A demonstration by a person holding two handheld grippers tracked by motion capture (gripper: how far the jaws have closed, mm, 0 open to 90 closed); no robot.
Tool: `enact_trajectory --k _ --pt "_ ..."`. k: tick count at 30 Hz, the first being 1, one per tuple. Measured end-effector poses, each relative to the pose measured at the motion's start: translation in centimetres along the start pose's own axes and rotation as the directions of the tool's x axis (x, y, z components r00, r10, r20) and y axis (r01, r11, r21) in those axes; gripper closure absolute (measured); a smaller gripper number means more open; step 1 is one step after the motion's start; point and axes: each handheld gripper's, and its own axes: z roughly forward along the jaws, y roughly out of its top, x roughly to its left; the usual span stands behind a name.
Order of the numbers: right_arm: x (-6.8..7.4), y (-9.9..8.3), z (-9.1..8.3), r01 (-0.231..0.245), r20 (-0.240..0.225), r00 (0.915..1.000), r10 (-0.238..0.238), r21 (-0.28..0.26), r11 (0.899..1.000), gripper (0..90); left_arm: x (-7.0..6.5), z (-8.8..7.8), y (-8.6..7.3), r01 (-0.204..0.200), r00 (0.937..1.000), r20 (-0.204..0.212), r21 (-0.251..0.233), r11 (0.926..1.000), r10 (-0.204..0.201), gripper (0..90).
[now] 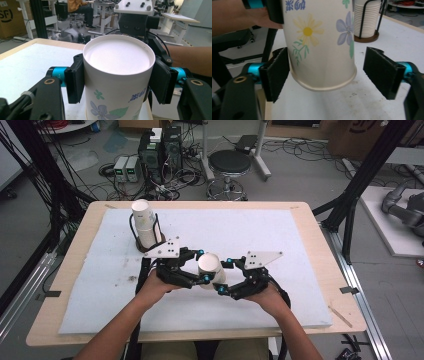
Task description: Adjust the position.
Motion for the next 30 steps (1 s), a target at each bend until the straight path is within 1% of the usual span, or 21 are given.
enact_trajectory --k 5,7,8,9,11,12,16,17,18,19,20,21,22,23,24,25,26,27,28,29,30 --pt "-0.1 -0.1 0.0 0.003 -0.019 0.9998 -0.003 0.001 1.000 27.4 0.1 0.1 -0.2 0.000 0.9999 0.011 -0.004 1.0000 0.000 36.7" --pt "-0.1 -0.2 0.0 -0.001 -0.035 0.9994 0.000 -0.006 1.000 31.2 0.1 0.1 -0.3 0.008 0.9999 0.014 -0.008 0.9999 -0.008 36.8" --pt "-0.2 -0.2 0.0 0.015 -0.039 0.9991 -0.016 -0.011 1.000 34.7 0.2 0.1 -0.3 0.009 0.9998 0.017 -0.007 0.9999 -0.009 36.9" --pt "-0.1 -0.2 0.0 0.023 -0.042 0.9989 -0.023 -0.010 1.000 35.7 0.2 0.1 -0.3 0.009 0.9998 0.017 -0.007 0.9999 -0.009 37.0" --pt "-0.1 -0.2 0.0 0.031 -0.039 0.9988 -0.031 -0.011 0.999 36.4 0.2 0.2 -0.4 0.014 0.9997 0.018 -0.010 0.9998 -0.014 37.0" --pt "-0.1 -0.2 -0.1 0.039 -0.039 0.9985 -0.039 -0.010 0.999 38.6 0.2 0.2 -0.4 0.010 0.9998 0.018 -0.008 0.9999 -0.009 37.0" --pt "-0.1 -0.2 -0.1 0.046 -0.037 0.9982 -0.047 -0.006 0.999 40.0 0.2 0.2 -0.4 0.002 0.9999 0.015 -0.002 1.0000 -0.002 36.8" --pt "-0.1 -0.1 -0.1 0.048 -0.038 0.9981 -0.048 0.003 0.999 40.7 0.1 0.3 -0.4 0.000 0.9999 0.013 -0.003 1.0000 0.000 36.1" --pt "-0.1 -0.1 -0.1 0.051 -0.039 0.9979 -0.051 0.004 0.999 40.8 0.1 0.3 -0.4 -0.007 0.9999 0.011 0.000 1.0000 0.007 34.8" --pt "-0.1 -0.1 -0.1 0.050 -0.038 0.9980 -0.050 0.007 0.999 40.9 0.0 0.3 -0.4 -0.015 0.9999 -0.003 0.005 0.9999 0.015 29.2" --pt "-0.1 -0.1 -0.2 0.051 -0.035 0.9981 -0.051 0.008 0.999 41.0 0.1 0.3 -0.4 0.024 0.9991 -0.036 0.007 0.9997 -0.024 21.9" --pt "-0.1 -0.1 -0.2 0.051 -0.035 0.9981 -0.051 0.008 0.999 41.0 0.1 0.3 -0.4 0.024 0.9991 -0.036 0.007 0.9997 -0.024 16.2" --pt "-0.2 -0.1 -0.3 0.051 -0.030 0.9983 -0.050 0.009 0.999 41.0 0.2 0.3 -0.3 0.040 0.9983 -0.044 0.015 0.9991 -0.039 16.2" --pt "-0.2 0.0 -0.4 0.048 -0.029 0.9984 -0.048 0.014 0.999 40.9 0.2 0.2 -0.3 0.045 0.9977 -0.052 0.019 0.9988 -0.044 14.9" --pt "-0.3 0.0 -0.7 0.051 -0.025 0.9985 -0.050 0.027 0.998 41.0 0.3 0.0 -0.3 0.052 0.9966 -0.066 0.039 0.9979 -0.049 15.0" --pt "-0.3 0.0 -0.7 0.051 -0.025 0.9985 -0.050 0.027 0.998 41.0 0.3 0.0 -0.3 0.052 0.9966 -0.066 0.039 0.9979 -0.049 14.9" --pt "-0.4 0.1 -0.9 0.057 -0.018 0.9983 -0.056 0.045 0.997 40.9 0.3 -0.2 -0.2 0.056 0.9971 -0.056 0.053 0.9970 -0.053 14.9" --pt "-0.4 0.1 -0.9 0.057 -0.018 0.9983 -0.056 0.045 0.997 40.9 0.3 -0.2 -0.2 0.056 0.9971 -0.056 0.053 0.9970 -0.053 14.9" --pt "-0.5 0.2 -1.1 0.061 -0.012 0.9981 -0.061 0.069 0.996 41.0 0.4 -0.4 -0.1 0.056 0.9974 -0.048 0.066 0.9962 -0.053 14.9" --pt "-0.5 0.2 -1.1 0.061 -0.012 0.9981 -0.061 0.069 0.996 41.0 0.4 -0.4 -0.1 0.056 0.9974 -0.048 0.066 0.9962 -0.053 15.0" --pt "-0.7 0.3 -1.3 0.069 -0.007 0.9976 -0.069 0.095 0.993 40.9 0.4 -0.5 0.0 0.055 0.9976 -0.047 0.072 0.9959 -0.052 14.9"
